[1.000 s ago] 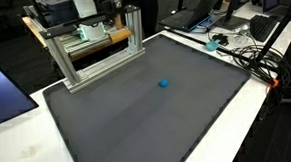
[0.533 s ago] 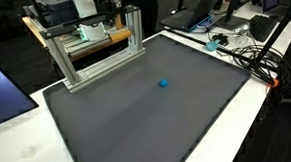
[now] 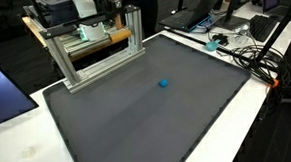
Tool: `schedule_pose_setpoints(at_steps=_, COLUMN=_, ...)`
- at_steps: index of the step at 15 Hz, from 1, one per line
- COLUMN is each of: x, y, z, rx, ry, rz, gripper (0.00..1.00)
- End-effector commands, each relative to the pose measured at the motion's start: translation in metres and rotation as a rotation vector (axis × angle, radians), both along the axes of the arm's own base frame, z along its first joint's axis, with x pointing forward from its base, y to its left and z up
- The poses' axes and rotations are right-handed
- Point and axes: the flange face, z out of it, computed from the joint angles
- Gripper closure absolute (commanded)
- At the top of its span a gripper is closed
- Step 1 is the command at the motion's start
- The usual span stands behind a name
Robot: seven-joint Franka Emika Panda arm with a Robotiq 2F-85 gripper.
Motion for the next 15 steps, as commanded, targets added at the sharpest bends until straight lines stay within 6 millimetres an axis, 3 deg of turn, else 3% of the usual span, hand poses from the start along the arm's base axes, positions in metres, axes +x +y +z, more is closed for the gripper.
schedule_pose_setpoints(at_steps=1, x=0.0025, y=-0.0014, z=-0.0068, rx=-0.013, ry=0.006, rz=-0.013, gripper=0.0)
schedule_pose_setpoints(at_steps=15, x=0.0002, y=-0.0062, z=-0.0144, rx=-0.031, ry=0.063, rz=-0.01, gripper=0.0)
